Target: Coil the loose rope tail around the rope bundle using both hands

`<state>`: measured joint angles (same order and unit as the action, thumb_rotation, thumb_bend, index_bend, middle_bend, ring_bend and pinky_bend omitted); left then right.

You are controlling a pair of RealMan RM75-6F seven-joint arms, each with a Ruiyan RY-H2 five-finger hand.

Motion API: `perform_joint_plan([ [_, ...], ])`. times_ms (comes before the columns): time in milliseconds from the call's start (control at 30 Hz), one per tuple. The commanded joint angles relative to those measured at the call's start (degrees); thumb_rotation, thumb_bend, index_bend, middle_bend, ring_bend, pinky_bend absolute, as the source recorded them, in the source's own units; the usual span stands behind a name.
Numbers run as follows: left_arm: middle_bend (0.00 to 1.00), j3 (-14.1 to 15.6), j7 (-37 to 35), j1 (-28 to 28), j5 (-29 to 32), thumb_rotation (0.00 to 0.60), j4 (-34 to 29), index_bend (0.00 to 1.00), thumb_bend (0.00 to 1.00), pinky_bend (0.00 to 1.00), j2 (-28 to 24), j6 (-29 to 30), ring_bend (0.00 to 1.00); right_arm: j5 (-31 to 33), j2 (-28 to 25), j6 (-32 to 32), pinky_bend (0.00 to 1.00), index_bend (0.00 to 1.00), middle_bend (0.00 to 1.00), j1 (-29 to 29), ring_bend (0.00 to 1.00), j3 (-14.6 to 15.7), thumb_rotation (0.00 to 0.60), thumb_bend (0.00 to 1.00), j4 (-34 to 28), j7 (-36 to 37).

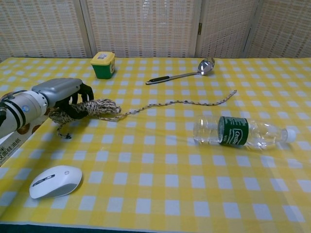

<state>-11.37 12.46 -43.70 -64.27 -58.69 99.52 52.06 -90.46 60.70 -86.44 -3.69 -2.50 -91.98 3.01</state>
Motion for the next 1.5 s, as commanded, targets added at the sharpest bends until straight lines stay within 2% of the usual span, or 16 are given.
perform_joint_plan([
  [33, 0.66, 0.29, -3.42, 0.32, -3.77, 0.6, -2.72, 0.62, 0.54, 0.7, -2.09, 2.28, 0.6, 0.18, 0.18, 1.86, 0.05, 0.0, 0.05, -1.34, 0.12, -0.35, 0.6, 0.51, -0.16, -0.54],
  [200, 0.66, 0.1, -5.92, 0.66, -7.24, 0.6, -7.91, 0.62, 0.54, 0.7, -5.1, 4.92, 0.6, -0.46, 0.33, 5.98, 0.08, 0.06, 0.1, -4.66, 0.14, -0.95, 0.6, 0.5, -1.6, -2.52],
  [433, 0.66, 0.8, -7.33, 1.13, -10.54, 0.6, -16.66, 0.62, 0.54, 0.7, -9.98, 6.08, 0.6, 2.1, 1.58, 14.47, 0.11, 0.25, 0.14, -11.87, 0.17, -4.28, 0.6, 0.49, -2.92, -4.8],
  [700, 0.66, 1.14, -5.25, 1.54, -10.66, 0.6, -21.74, 0.62, 0.54, 0.7, -11.97, 6.62, 0.6, 11.91, 6.55, 27.42, 0.11, 0.29, 0.14, -22.56, 0.17, -9.88, 0.6, 0.49, -1.37, -11.32],
  [867, 0.66, 1.07, -4.89, 1.96, -9.68, 0.6, -22.58, 0.62, 0.54, 0.7, -12.54, 6.61, 0.6, 19.35, 11.94, 34.05, 0.11, 0.36, 0.15, -28.87, 0.18, -12.36, 0.6, 0.49, 3.96, -15.21],
  [1033, 0.66, 1.33, -4.98, 2.44, -8.94, 0.6, -22.83, 0.62, 0.54, 0.7, -12.89, 6.4, 0.6, 25.97, 17.29, 39.02, 0.12, 0.36, 0.15, -34.14, 0.18, -13.58, 0.6, 0.49, 10.3, -18.1],
  [1267, 0.66, 1.57, -5.0, 2.91, -8.38, 0.6, -23.45, 0.62, 0.54, 0.7, -13.26, 6.3, 0.6, 33.7, 23.15, 44.5, 0.12, 0.36, 0.15, -40.28, 0.18, -13.65, 0.6, 0.49, 18.98, -22.28],
  [1500, 0.66, 1.43, -4.46, 3.03, -7.72, 0.6, -24.13, 0.62, 0.54, 0.7, -13.42, 6.19, 0.6, 39.28, 29.81, 48.04, 0.12, 0.38, 0.15, -45.43, 0.19, -12.45, 0.6, 0.49, 26.85, -26.19],
])
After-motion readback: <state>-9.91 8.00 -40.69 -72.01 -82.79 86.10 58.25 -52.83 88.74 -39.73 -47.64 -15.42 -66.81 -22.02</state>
